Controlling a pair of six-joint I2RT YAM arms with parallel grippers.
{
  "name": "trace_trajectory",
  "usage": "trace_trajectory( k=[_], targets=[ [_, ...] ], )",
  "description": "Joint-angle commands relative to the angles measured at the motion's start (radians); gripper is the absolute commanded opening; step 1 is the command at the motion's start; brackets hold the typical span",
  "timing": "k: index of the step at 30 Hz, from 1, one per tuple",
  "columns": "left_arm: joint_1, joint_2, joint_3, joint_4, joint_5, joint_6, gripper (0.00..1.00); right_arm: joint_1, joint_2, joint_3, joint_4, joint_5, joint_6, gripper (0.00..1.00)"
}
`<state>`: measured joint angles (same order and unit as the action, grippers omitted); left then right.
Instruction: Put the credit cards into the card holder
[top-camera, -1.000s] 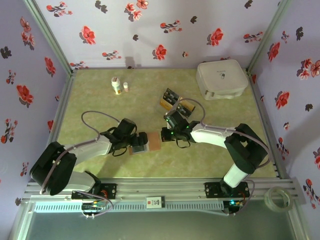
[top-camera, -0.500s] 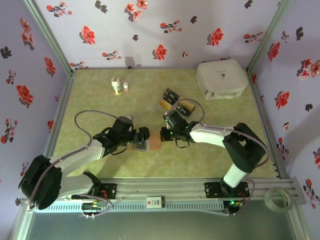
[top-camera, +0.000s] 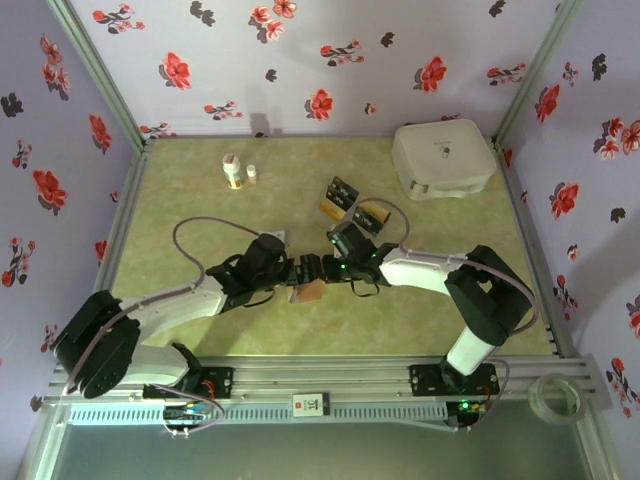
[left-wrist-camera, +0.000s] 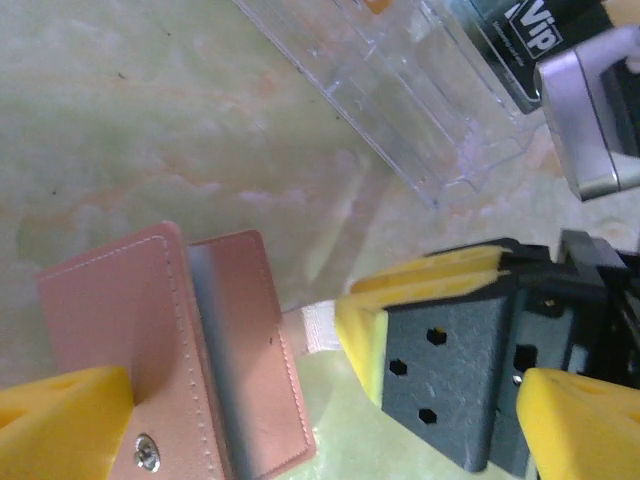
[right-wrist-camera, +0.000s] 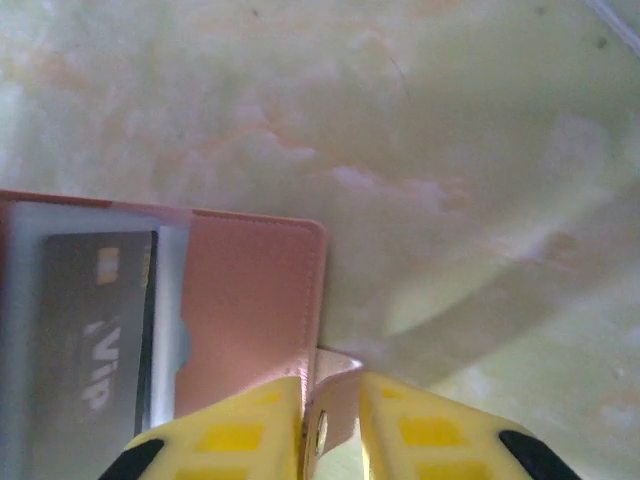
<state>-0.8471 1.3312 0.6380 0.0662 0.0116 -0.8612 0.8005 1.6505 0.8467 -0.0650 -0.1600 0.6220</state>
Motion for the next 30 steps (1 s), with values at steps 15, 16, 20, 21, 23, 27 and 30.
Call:
trace_trajectory(
  k=[15, 16, 20, 21, 23, 27, 30],
  targets=[
    [-0.090, 0.186, -0.002, 0.167, -0.096, -0.051, 1.00, -0.130, -0.249, -0.171, -0.097, 0.101, 0.016, 0.41],
    [-0.090, 0.193, -0.011, 0.171, -0.102, -0.058, 1.00, -0.132, -0.260, -0.176, -0.101, 0.106, 0.015, 0.41],
    [-0.092, 0.217, -0.043, 0.195, -0.107, -0.077, 1.00, -0.136, -0.297, -0.186, -0.105, 0.096, 0.017, 0.41],
    [-0.092, 0.216, -0.046, 0.194, -0.108, -0.076, 1.00, -0.136, -0.305, -0.183, -0.103, 0.088, 0.018, 0.41],
    [-0.090, 0.205, -0.039, 0.181, -0.110, -0.070, 1.00, -0.136, -0.321, -0.182, -0.094, 0.068, 0.019, 0.41],
    [-0.078, 0.159, 0.011, 0.098, -0.106, -0.035, 1.00, -0.134, -0.348, -0.181, -0.062, 0.006, 0.030, 0.37],
    [-0.053, 0.113, 0.058, 0.032, -0.083, -0.016, 1.00, -0.114, -0.365, -0.177, -0.029, -0.039, 0.046, 0.29]
  ],
)
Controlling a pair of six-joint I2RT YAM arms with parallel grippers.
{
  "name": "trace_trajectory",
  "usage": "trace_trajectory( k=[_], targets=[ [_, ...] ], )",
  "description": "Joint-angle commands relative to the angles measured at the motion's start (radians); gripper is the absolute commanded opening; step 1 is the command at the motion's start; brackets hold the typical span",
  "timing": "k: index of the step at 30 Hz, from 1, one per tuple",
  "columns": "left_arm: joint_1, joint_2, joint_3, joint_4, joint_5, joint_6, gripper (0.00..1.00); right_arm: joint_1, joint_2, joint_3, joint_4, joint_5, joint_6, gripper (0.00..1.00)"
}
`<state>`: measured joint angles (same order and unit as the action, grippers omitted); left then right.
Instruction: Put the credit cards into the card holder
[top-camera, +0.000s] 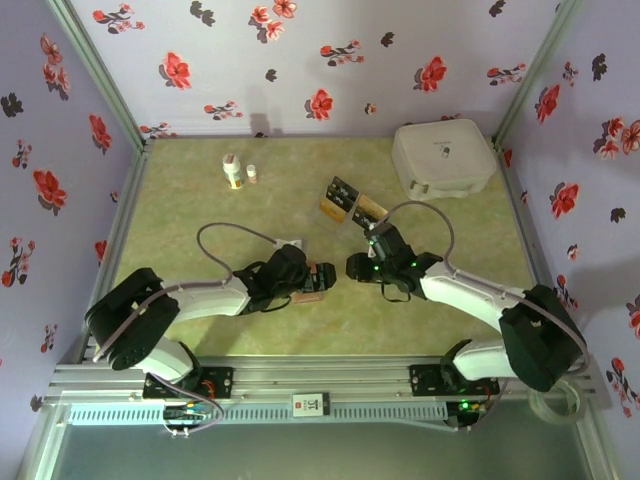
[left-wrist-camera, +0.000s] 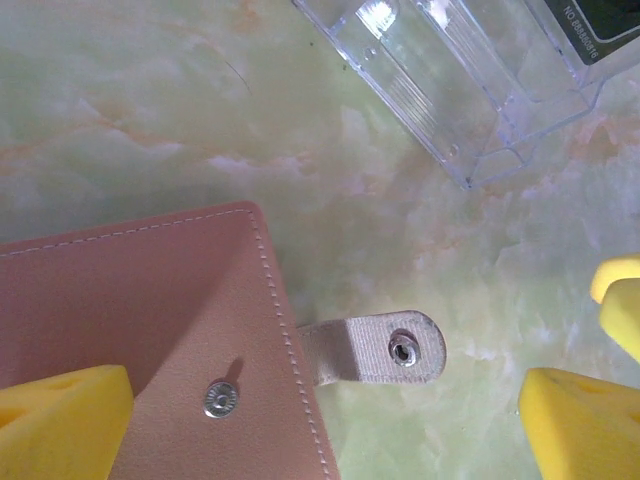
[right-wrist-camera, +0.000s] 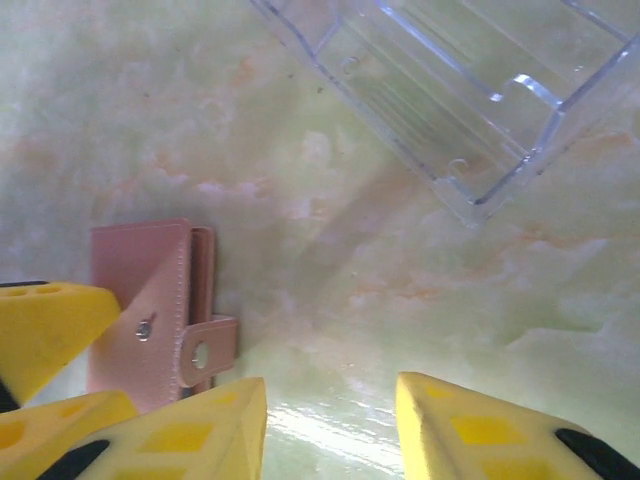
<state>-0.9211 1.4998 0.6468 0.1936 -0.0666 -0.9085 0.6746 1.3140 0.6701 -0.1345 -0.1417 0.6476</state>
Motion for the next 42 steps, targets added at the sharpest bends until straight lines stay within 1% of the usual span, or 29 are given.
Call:
trace_trajectory(
  k=[1, 4, 7, 10, 15, 19, 22, 25, 28, 31, 35, 38, 42],
  targets=[
    [0.027, -0.073, 0.062, -0.115, -0.004, 0.039, 1.00, 0.023, -0.033, 0.003, 0.045, -0.059, 0.025, 0.26],
    [0.060, -0.131, 0.096, -0.176, -0.004, 0.058, 1.00, 0.076, -0.045, 0.028, 0.037, -0.042, 0.031, 0.18],
    [0.117, -0.191, 0.120, -0.248, -0.004, 0.072, 1.00, 0.142, -0.041, 0.064, 0.035, -0.021, 0.035, 0.14],
    [0.198, -0.258, 0.125, -0.324, -0.006, 0.091, 1.00, 0.204, -0.017, 0.111, 0.037, -0.015, 0.033, 0.11],
    [0.346, -0.362, 0.094, -0.429, 0.003, 0.114, 1.00, 0.309, 0.091, 0.240, 0.006, -0.012, 0.001, 0.10],
    [0.402, -0.383, 0.084, -0.494, 0.014, 0.148, 1.00, 0.352, 0.200, 0.322, -0.021, -0.013, -0.030, 0.09],
    [0.421, -0.379, 0.068, -0.511, 0.018, 0.163, 1.00, 0.357, 0.265, 0.348, -0.027, -0.018, -0.042, 0.06],
    [0.427, -0.373, 0.050, -0.508, 0.026, 0.166, 1.00, 0.355, 0.309, 0.361, -0.058, 0.007, -0.067, 0.00],
    [0.432, -0.366, 0.045, -0.509, 0.030, 0.173, 1.00, 0.348, 0.309, 0.334, -0.061, 0.038, -0.073, 0.00],
    [0.432, -0.353, 0.052, -0.514, 0.034, 0.190, 1.00, 0.335, 0.293, 0.287, -0.040, 0.044, -0.063, 0.00],
    [0.430, -0.322, 0.072, -0.521, 0.056, 0.219, 1.00, 0.318, 0.289, 0.231, 0.004, 0.039, -0.059, 0.00],
    [0.429, -0.289, 0.089, -0.534, 0.064, 0.242, 1.00, 0.298, 0.307, 0.186, 0.067, 0.010, -0.047, 0.00],
    [0.406, -0.234, 0.124, -0.561, 0.066, 0.283, 1.00, 0.277, 0.333, 0.140, 0.152, -0.020, -0.029, 0.00]
  ],
)
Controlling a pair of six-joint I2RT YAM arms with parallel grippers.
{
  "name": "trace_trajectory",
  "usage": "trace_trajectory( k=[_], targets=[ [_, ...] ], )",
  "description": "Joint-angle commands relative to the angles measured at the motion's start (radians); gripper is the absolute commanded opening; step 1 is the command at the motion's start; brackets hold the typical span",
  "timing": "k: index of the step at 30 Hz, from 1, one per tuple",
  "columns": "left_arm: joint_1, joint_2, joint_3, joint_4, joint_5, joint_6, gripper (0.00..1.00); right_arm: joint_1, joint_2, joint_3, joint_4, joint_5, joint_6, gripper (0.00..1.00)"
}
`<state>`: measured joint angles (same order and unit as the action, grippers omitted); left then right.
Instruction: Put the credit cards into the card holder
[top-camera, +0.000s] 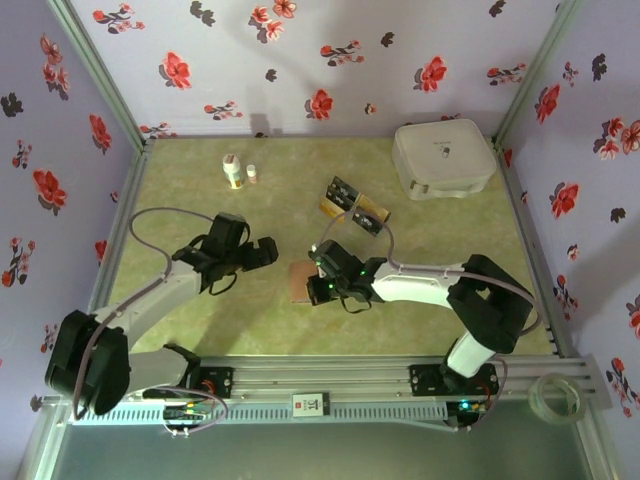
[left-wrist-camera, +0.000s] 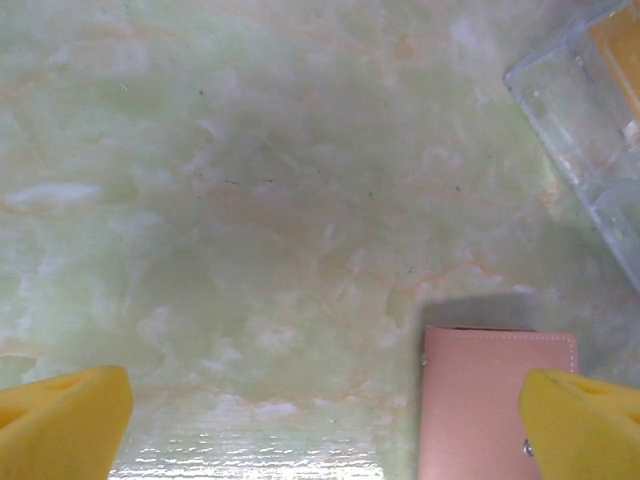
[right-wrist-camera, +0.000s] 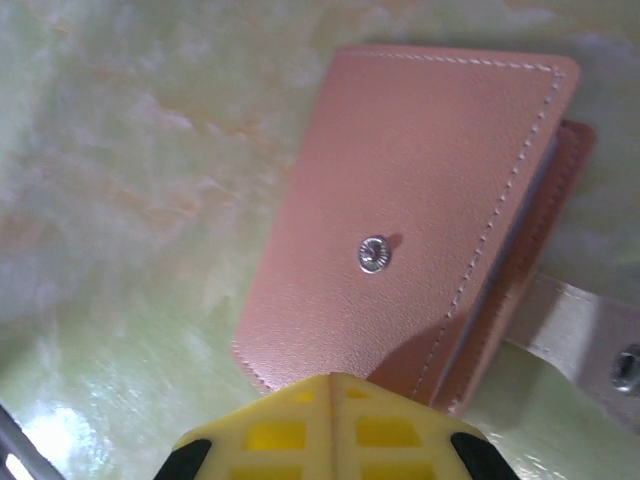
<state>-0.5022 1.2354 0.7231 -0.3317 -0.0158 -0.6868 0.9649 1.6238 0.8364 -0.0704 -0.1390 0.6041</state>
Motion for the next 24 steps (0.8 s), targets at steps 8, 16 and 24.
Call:
trace_trajectory(
  k=[8, 16, 24],
  targets=[
    [-0.069, 0.158, 0.100, -0.054, -0.004, 0.120, 1.00, -0.025, 0.075, -0.049, 0.156, -0.049, 0.031, 0.00],
    [-0.119, 0.243, 0.114, -0.007, -0.001, 0.155, 1.00, -0.026, 0.080, -0.059, 0.170, -0.045, 0.040, 0.00],
    [-0.147, 0.315, 0.131, 0.044, 0.003, 0.171, 1.00, -0.027, 0.081, -0.065, 0.172, -0.043, 0.042, 0.00]
  ],
)
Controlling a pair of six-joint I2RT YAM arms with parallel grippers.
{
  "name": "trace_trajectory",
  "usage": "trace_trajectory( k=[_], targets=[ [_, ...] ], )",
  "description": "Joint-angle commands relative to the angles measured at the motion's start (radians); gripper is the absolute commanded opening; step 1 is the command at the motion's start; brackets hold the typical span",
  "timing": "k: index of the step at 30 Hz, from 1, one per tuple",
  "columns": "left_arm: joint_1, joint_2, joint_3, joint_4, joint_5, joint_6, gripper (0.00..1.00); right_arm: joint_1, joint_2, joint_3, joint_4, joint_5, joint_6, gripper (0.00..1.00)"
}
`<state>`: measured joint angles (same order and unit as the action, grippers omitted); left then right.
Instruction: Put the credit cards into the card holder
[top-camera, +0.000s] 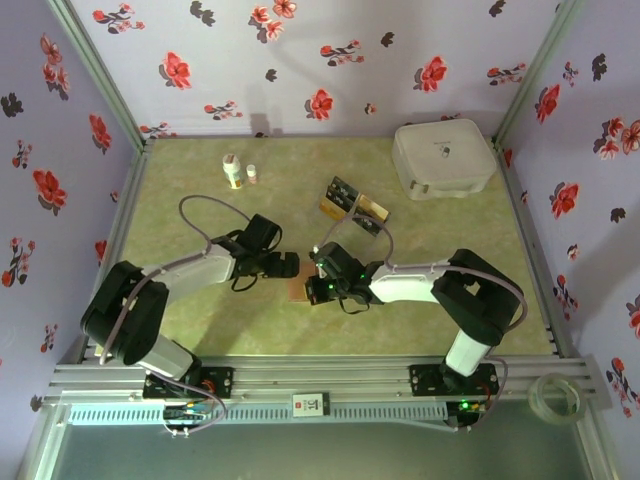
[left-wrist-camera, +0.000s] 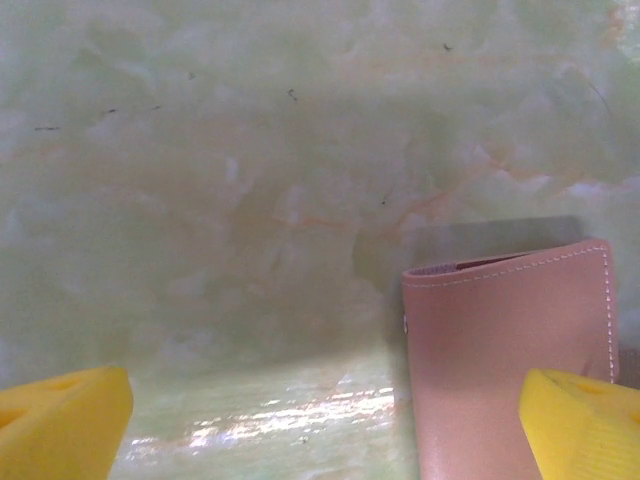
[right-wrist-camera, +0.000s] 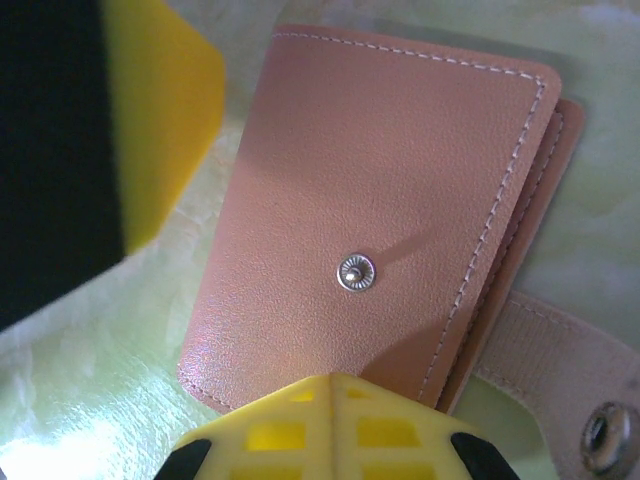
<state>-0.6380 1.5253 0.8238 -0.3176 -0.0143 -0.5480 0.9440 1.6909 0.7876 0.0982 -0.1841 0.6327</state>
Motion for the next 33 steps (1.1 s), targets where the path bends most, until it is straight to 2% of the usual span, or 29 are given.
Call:
trace_trajectory(
  k=[1, 6, 13, 16, 20, 23, 28, 33],
  targets=[
    [-0.011, 0.031, 0.029, 0.036, 0.001, 0.032, 1.00, -0.006, 0.013, -0.017, 0.003, 0.002, 0.012, 0.00],
    [-0.011, 0.069, 0.032, 0.048, -0.012, 0.042, 1.00, -0.006, 0.013, -0.022, 0.008, 0.002, 0.017, 0.00],
    [-0.015, 0.096, 0.016, 0.021, -0.097, 0.032, 1.00, -0.007, 0.003, -0.010, -0.008, -0.001, 0.014, 0.00],
    [-0.016, 0.098, -0.002, 0.018, -0.126, 0.015, 1.00, -0.012, -0.030, 0.008, -0.045, 0.001, 0.005, 0.09],
    [-0.018, 0.104, -0.016, 0.019, -0.149, 0.002, 1.00, -0.032, -0.114, 0.030, -0.124, 0.031, -0.015, 0.27],
    [-0.022, 0.111, -0.021, 0.022, -0.160, 0.000, 1.00, -0.059, -0.167, 0.043, -0.190, 0.059, -0.026, 0.35],
    [-0.034, 0.128, -0.022, 0.026, -0.174, 0.002, 1.00, -0.095, -0.204, 0.078, -0.310, 0.132, -0.048, 0.39],
    [-0.045, 0.140, -0.024, 0.030, -0.189, 0.003, 1.00, -0.103, -0.167, 0.140, -0.393, 0.165, -0.077, 0.41]
  ],
)
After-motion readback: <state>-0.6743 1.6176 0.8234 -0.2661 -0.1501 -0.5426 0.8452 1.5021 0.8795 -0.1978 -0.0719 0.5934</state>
